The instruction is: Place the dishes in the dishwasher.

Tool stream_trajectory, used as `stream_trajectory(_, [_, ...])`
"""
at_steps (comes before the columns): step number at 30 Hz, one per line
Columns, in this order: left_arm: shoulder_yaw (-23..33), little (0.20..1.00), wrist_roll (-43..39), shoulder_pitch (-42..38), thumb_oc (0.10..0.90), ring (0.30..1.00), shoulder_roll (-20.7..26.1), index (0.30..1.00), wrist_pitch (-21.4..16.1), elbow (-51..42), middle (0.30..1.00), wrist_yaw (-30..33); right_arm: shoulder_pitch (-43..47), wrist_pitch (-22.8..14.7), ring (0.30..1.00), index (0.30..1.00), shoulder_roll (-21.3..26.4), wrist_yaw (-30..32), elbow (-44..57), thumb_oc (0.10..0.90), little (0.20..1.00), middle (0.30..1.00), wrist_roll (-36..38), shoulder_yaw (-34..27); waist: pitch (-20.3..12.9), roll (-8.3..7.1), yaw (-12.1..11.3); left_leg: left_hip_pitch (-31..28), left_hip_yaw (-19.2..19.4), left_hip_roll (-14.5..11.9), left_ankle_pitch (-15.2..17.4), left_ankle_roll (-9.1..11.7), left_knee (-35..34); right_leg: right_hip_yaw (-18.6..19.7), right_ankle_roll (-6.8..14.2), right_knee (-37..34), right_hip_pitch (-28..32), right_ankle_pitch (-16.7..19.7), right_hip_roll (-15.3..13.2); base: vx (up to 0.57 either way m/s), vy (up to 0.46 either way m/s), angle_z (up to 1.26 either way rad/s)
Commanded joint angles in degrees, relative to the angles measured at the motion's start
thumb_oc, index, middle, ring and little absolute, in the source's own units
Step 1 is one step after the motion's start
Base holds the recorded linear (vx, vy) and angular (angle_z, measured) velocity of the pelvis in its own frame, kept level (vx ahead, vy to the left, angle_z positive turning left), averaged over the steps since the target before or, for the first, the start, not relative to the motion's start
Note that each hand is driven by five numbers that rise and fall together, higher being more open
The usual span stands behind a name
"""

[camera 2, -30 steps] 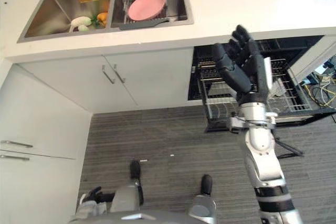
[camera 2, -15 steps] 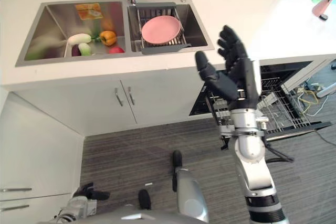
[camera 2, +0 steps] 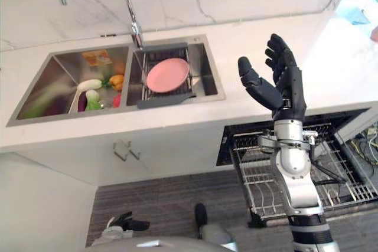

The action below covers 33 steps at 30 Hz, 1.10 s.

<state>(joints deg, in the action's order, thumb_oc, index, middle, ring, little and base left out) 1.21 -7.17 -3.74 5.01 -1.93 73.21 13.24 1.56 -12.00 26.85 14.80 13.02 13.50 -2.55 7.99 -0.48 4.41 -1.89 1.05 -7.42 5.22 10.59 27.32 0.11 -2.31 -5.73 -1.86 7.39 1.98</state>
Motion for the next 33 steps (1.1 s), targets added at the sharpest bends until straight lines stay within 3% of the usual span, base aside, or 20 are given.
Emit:
stream_trajectory(1, [-2.0,0.900,-0.4,-0.5,0.800,0.900,3.3,0.900,-1.0,-1.8,0.900,1.9,3.7,-5.3,0.900,0.900,1.9,1.0,7.8,0.800,0.900,0.900,-1.5,-5.3,0.2,-0.78,-0.6,1.9,3.1,2.1,-5.1,-4.3,-19.8,1.3,8.4,2.3,3.4,-4.8,-5.9,0.29,0.031,0.18])
stream_trajectory(3, [-3.4,0.900,-0.2,-0.1,0.800,0.900,3.0,0.900,-1.3,-2.0,0.900,2.2,3.8,-5.0,0.900,0.900,2.4,1.6,7.6,0.800,0.900,0.900,-2.9,-5.3,-0.1,-0.70,-1.6,2.5,3.1,2.3,-6.0,-4.8,-24.2,1.8,8.6,2.9,4.3,-6.0,-5.6,0.26,0.012,-0.16])
stream_trajectory(12, [-0.7,0.900,1.5,1.0,0.800,0.900,5.8,0.900,-0.5,0.9,0.900,1.6,1.4,-4.0,0.900,0.900,0.8,-0.5,7.0,0.800,0.900,0.900,-5.0,-5.4,-3.0,-0.88,-1.1,-3.8,3.6,3.6,-5.9,-6.1,-32.3,3.0,9.1,4.6,3.4,-6.2,-6.0,0.08,0.046,-0.33])
stream_trajectory(25, [-0.3,0.900,2.0,2.2,0.800,0.900,6.6,0.900,-0.3,1.7,0.900,1.2,2.2,-2.9,0.900,0.900,0.3,-1.3,5.8,0.800,0.900,0.900,-7.5,-3.6,-3.6,-1.34,-1.9,-5.2,4.0,4.8,-4.2,-7.3,-32.3,4.2,10.5,5.1,3.5,-5.7,-7.5,0.01,0.050,0.09])
stream_trajectory(33, [-0.7,0.900,3.0,1.9,0.800,0.900,7.0,0.900,-0.5,1.1,0.900,0.7,4.7,-1.4,0.900,0.900,4.2,-3.0,7.1,0.800,0.900,0.900,-18.1,0.7,-3.7,-1.53,-2.7,-5.4,3.7,5.3,-3.9,-7.7,-32.3,4.5,11.1,5.4,3.5,-5.5,-8.3,-0.01,0.020,-0.11])
